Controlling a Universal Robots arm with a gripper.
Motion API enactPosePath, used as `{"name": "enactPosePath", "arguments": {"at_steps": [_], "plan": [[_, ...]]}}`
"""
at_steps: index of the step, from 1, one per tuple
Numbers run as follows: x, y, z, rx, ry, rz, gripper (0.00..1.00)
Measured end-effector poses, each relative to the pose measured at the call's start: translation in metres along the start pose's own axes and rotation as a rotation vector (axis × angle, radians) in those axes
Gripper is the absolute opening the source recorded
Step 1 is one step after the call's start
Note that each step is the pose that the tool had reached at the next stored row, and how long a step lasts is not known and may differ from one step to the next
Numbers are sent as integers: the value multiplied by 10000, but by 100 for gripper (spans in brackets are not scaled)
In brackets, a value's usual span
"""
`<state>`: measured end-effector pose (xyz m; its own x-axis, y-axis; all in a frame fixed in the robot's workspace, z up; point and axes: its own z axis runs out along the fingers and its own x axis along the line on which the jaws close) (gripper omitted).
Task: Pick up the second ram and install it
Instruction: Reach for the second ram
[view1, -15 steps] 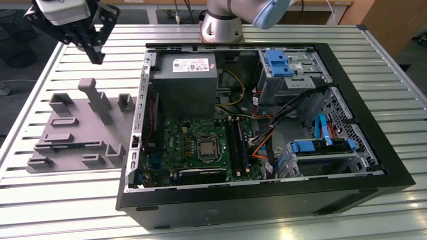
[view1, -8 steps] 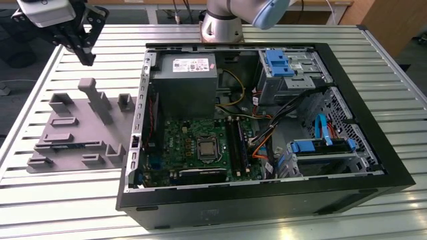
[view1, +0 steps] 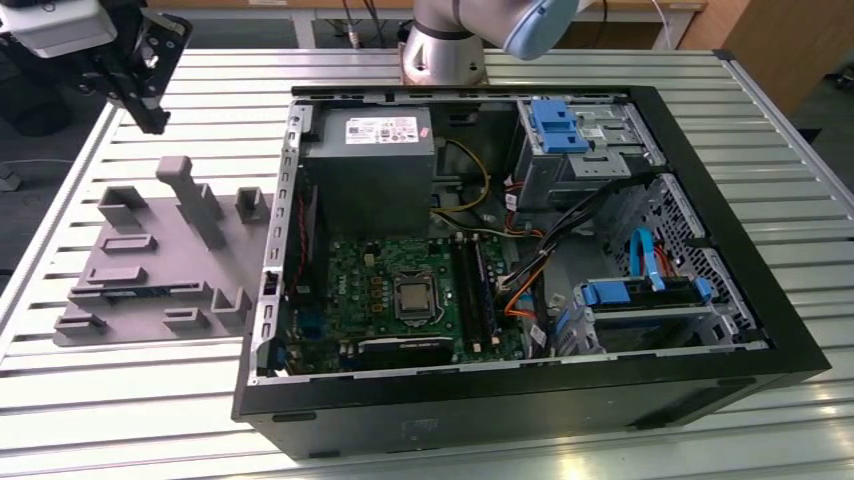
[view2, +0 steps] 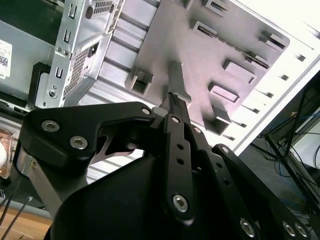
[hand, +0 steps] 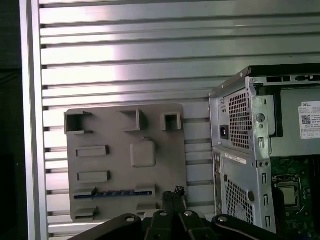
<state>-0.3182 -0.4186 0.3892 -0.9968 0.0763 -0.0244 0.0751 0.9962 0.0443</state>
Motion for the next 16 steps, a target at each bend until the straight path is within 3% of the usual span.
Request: {"name": "enactPosePath", "arguments": {"at_steps": [9, 16], "plan": [[97, -97, 4, 0, 1, -1, 11], [247, -180, 3, 0, 0, -1, 11]]}}
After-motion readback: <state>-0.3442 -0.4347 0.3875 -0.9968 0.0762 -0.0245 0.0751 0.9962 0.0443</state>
